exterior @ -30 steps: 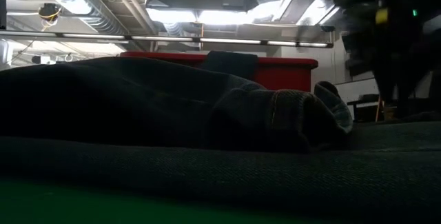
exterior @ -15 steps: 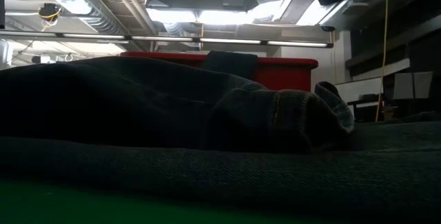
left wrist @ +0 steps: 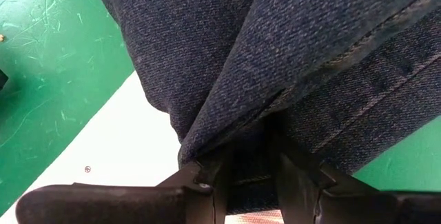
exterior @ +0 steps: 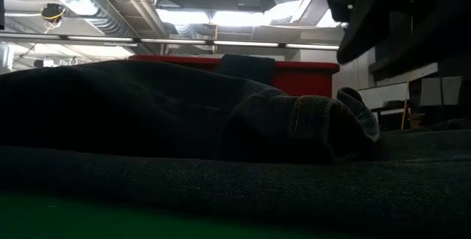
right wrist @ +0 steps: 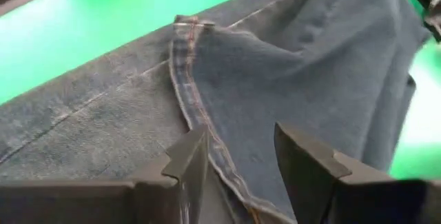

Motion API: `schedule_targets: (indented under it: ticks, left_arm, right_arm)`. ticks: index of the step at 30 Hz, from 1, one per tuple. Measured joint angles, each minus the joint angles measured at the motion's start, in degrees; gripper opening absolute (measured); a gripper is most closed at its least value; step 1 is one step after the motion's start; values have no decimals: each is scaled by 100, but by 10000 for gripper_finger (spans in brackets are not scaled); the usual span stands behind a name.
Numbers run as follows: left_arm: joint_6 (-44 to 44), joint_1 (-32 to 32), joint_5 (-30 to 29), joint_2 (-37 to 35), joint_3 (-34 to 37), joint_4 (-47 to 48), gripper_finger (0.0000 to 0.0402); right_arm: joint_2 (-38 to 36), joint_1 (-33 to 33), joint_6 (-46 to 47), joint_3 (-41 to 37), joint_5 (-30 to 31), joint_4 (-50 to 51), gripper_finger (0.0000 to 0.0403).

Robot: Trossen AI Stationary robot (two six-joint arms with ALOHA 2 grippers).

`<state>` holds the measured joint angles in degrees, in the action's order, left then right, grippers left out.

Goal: Fold Laundry from Bin
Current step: Fold the dark blue pants

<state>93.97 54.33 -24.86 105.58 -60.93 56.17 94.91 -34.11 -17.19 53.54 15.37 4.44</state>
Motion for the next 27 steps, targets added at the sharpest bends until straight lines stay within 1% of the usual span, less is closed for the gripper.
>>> schedule_targets:
  ticks: [5,10,12,17,24,27]
  left_arm:
    - [0,-2,-5,0,0,1,94]
    - [-4,-4,-7,0,0,2,94]
    - [-4,-4,-9,0,0,4,94]
    - [-2,-4,-11,0,0,4,94]
    - [3,-4,-15,0,0,4,94]
    - [13,-4,-17,0,0,4,94]
  right_arm:
    - [266,0,-292,0,-75,-520,168]
    - [543,0,-591,0,193,-1158,168]
    - [652,0,-693,0,190,-1401,168]
    - [876,0,-723,2,143,-1917,168]
    - [1209,-41,-684,4,-314,-2253,168]
    - [1338,-116,-634,4,-351,-2378,168]
